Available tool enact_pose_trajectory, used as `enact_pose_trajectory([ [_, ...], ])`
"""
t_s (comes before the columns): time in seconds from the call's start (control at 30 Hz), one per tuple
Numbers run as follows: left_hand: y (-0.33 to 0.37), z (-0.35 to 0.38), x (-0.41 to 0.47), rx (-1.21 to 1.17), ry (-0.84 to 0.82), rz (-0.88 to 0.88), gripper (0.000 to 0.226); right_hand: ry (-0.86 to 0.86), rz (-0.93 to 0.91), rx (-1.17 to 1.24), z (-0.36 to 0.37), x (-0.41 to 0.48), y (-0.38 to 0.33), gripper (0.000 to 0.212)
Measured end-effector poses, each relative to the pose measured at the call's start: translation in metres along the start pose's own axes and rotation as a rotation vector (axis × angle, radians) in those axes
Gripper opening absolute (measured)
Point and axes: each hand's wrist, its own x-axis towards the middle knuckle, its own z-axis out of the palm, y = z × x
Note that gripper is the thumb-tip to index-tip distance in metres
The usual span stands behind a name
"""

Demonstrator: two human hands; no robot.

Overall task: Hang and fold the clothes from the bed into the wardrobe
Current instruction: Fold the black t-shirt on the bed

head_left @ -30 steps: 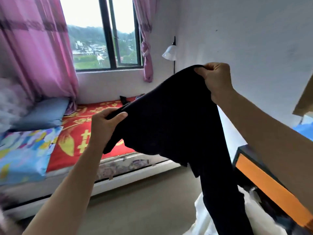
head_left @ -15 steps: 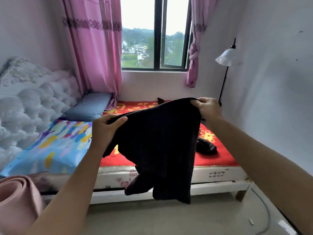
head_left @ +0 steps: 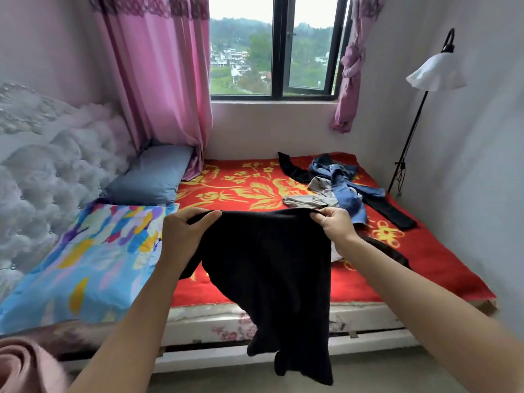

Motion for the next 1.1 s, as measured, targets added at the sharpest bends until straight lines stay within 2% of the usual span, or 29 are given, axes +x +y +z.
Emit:
enact_pose_trajectory([
  [0.1,-0.013,0.020,0.040,0.005,0.003,-0.003,0.021,-0.032,0.011,0.001,0.018,0.053,0.004,0.023],
  [0.27,-0.027,0.063,0.129,0.029,0.090,-0.003,0.023,-0.047,-0.064,0.036,0.055,0.176,-0.002,0.024],
  [0.4,-0.040,0.100,0.204,0.036,0.206,-0.097,0.024,-0.088,-0.103,-0.131,0.086,0.257,-0.005,0.028],
  [0.5,-0.062,0.125,0.249,0.189,0.230,-0.163,0.034,-0.164,-0.150,-0.272,0.111,0.274,0.022,0.034],
  [0.53,-0.070,0.130,0.258,0.260,0.221,-0.180,0.039,-0.209,-0.152,-0.286,0.116,0.263,0.033,0.042],
  [0.67,-0.111,0.152,0.285,0.483,0.173,-0.295,0.052,-0.387,-0.124,-0.230,0.148,0.233,0.093,0.097],
  [0.73,-0.130,0.158,0.296,0.548,0.201,-0.372,0.053,-0.510,-0.136,-0.243,0.170,0.223,0.112,0.115],
  [0.8,-0.144,0.154,0.302,0.555,0.229,-0.436,0.052,-0.552,-0.180,-0.333,0.193,0.213,0.118,0.111],
  [0.9,-0.169,0.140,0.320,0.501,0.299,-0.514,0.049,-0.509,-0.171,-0.494,0.223,0.219,0.128,0.083],
  [1.0,-0.190,0.122,0.343,0.256,0.429,-0.623,0.032,-0.492,-0.132,-0.514,0.249,0.231,0.130,0.070],
  [1.07,-0.202,0.114,0.357,0.081,0.513,-0.705,0.016,-0.508,-0.184,-0.493,0.263,0.231,0.126,0.072],
  [1.1,-0.208,0.109,0.364,-0.016,0.537,-0.750,0.019,-0.525,-0.201,-0.471,0.272,0.229,0.122,0.082],
])
